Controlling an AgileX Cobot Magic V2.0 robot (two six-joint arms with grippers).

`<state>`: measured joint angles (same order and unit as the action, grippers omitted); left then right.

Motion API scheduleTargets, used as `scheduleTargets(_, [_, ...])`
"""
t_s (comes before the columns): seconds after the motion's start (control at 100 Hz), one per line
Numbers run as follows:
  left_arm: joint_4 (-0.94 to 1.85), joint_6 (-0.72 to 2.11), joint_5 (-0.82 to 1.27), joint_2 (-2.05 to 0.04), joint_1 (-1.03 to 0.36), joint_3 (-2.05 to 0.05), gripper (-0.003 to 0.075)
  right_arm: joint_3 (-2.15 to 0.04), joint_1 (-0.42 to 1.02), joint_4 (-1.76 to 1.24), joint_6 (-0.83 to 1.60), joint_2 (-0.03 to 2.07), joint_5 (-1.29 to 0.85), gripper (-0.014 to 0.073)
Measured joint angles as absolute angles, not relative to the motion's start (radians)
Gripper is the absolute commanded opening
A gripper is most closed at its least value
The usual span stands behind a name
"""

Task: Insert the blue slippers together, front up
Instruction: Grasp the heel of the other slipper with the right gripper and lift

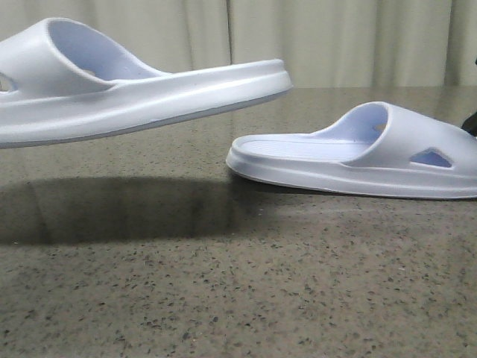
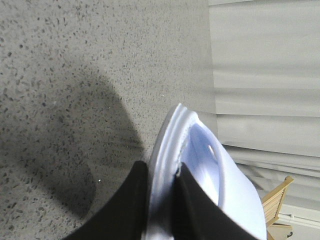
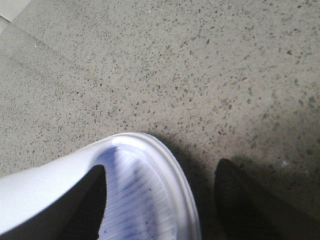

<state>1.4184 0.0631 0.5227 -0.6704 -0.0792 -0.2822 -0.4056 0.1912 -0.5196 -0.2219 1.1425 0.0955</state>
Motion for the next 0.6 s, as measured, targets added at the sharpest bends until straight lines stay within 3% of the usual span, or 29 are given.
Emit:
scheduleTargets(0.32, [1.418, 0.063, 0.525, -0.670, -0.079, -0.282, 0.0027, -0.406, 0.194, -0.589, -0.222, 1.178, 0.100, 0.0001])
scheduleTargets(0.46, [1.418, 0.063, 0.525, -0.670, -0.079, -0.282, 0.0027, -0.408, 0.194, -0.620, -0.222, 1.186, 0.100, -0.0079])
scheduleTargets(0.6, [1.418, 0.063, 0.525, -0.670, -0.079, -0.282, 0.0027, -0.410, 0.195, -0.631, -0.225, 1.188, 0.101, -0.0093])
